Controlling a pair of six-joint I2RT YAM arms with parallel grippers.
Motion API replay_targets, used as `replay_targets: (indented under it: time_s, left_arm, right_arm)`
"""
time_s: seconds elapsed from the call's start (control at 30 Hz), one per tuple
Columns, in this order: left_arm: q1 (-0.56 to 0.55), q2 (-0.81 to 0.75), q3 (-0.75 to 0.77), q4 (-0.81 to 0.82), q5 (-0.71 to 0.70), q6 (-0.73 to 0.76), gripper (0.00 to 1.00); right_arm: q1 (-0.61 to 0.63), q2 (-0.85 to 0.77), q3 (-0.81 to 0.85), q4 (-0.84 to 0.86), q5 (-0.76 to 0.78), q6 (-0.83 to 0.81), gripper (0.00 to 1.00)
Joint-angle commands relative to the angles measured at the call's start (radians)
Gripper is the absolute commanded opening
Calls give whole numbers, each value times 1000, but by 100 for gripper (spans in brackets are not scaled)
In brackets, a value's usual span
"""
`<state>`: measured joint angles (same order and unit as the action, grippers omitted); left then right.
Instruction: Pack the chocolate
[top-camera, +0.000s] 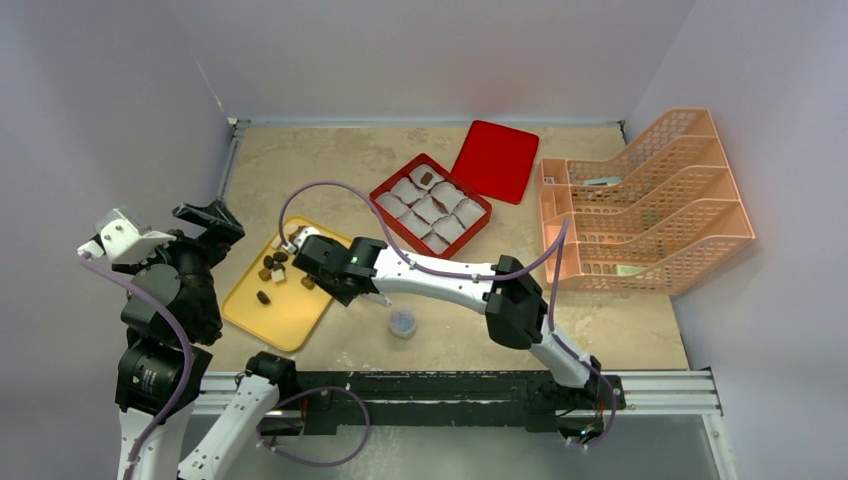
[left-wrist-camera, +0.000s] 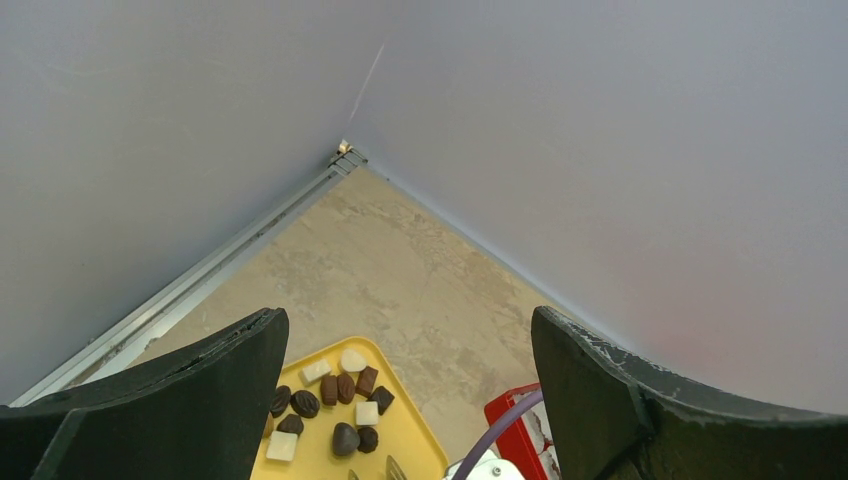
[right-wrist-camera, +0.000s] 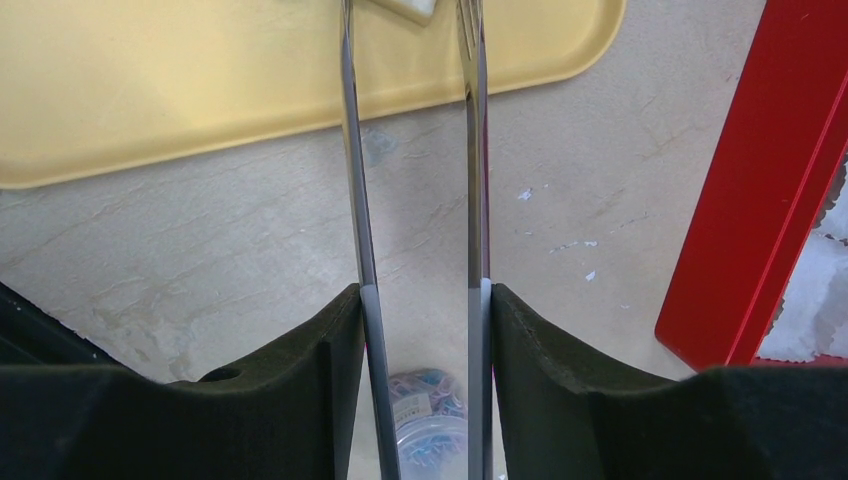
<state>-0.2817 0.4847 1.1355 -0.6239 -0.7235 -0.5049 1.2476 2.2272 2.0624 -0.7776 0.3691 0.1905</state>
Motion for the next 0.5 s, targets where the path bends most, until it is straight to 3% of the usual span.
replay_targets:
  time_s: [0.0,0.47]
  left_arm:
    - [2,-4,20,21,-10,6,91]
    - [3,3,26,26,-13,14,91]
  right_arm:
    - [10,-4,73,-18,34,20,49]
    - [11,2,88,-35,68,13,40]
